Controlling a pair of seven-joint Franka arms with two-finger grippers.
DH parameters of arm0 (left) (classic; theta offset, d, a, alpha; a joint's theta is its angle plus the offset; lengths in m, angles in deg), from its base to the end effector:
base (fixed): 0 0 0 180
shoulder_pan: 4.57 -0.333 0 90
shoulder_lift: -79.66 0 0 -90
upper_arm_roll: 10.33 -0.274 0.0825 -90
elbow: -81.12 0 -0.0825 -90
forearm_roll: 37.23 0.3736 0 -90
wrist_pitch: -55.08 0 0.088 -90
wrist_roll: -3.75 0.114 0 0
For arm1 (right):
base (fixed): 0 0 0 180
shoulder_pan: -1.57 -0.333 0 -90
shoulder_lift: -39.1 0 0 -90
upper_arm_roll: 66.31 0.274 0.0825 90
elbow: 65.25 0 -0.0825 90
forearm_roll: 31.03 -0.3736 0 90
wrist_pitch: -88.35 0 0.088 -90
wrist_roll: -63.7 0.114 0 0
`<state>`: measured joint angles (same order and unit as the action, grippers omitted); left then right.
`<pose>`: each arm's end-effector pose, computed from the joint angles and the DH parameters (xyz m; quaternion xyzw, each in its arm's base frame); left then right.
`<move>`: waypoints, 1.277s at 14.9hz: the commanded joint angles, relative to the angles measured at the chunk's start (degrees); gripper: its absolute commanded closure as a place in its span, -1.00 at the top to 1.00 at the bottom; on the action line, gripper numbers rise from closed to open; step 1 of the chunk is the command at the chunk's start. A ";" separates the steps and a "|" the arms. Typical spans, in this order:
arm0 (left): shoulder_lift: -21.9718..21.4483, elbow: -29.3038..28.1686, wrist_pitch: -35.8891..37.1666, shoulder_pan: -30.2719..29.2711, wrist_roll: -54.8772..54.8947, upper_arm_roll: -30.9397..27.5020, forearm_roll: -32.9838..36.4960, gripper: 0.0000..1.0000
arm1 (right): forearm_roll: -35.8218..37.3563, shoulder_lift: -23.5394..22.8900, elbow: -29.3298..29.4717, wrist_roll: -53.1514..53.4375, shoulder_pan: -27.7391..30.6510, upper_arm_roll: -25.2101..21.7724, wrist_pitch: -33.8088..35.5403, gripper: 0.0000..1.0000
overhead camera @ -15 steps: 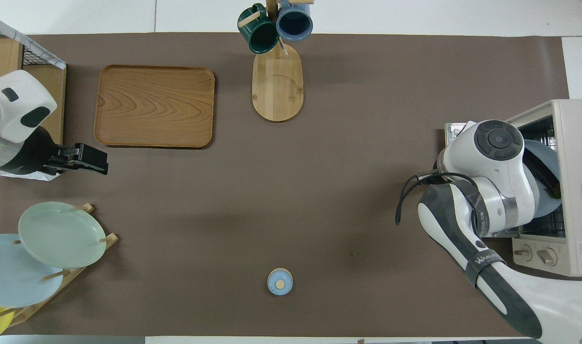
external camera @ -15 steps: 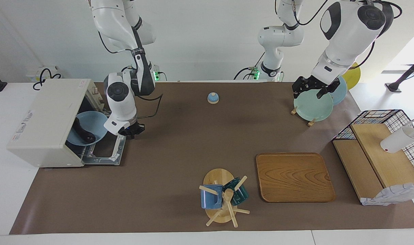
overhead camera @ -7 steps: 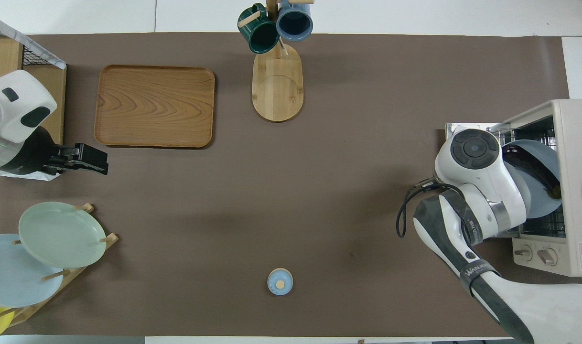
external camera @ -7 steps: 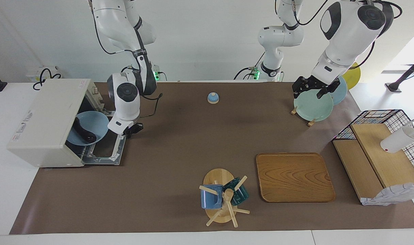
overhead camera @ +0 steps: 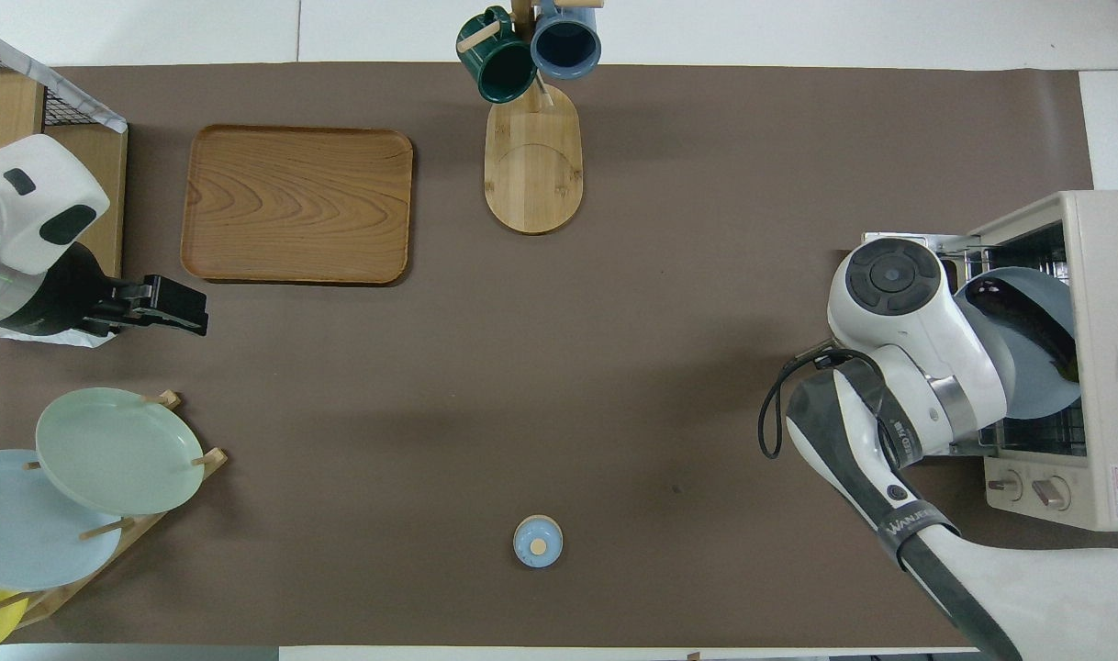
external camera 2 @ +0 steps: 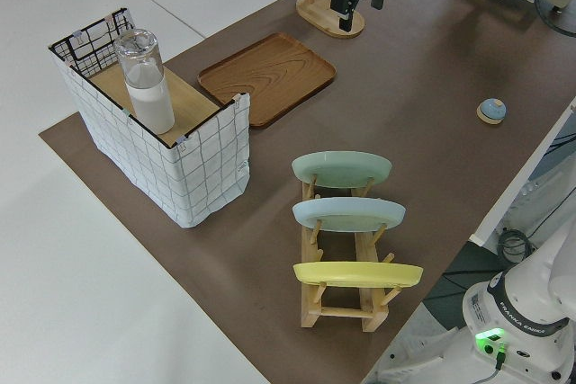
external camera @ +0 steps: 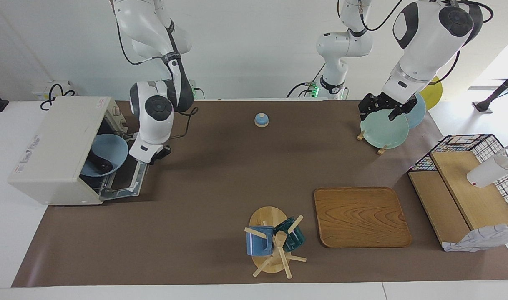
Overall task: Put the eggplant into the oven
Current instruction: 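Push the oven door closed with the right gripper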
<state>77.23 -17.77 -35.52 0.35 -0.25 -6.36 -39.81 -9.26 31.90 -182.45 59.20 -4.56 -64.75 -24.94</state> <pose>0.5200 -0.0870 0.5278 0.9976 -0.0411 -0.0532 0.0151 0.5369 0.0462 0.3267 0.9625 0.1944 -0.0903 0.1663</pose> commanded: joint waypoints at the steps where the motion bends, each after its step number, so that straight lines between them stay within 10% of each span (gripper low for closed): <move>1: -0.83 -0.34 0.34 -0.61 0.84 0.07 -0.58 1.00 | 1.71 3.15 1.45 -7.35 5.68 -1.47 1.66 -1.00; 12: -0.83 -0.34 0.34 -0.61 0.84 0.07 -0.58 1.00 | -9.34 7.11 10.57 -15.54 10.70 -2.09 15.71 -0.96; 17: -0.83 -0.34 0.25 -0.61 0.84 0.07 -0.58 1.00 | -17.11 7.99 19.63 -13.97 10.00 -1.47 23.63 -0.33; 19: -0.83 -0.34 0.26 -0.61 0.84 0.07 -0.58 1.00 | -18.07 7.99 19.82 -12.03 9.99 -1.47 24.61 0.63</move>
<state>77.23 -17.77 -35.52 0.35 -0.25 -6.36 -39.81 -25.47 40.59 -163.57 45.48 5.20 -66.41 -1.56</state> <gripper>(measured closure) 0.000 0.648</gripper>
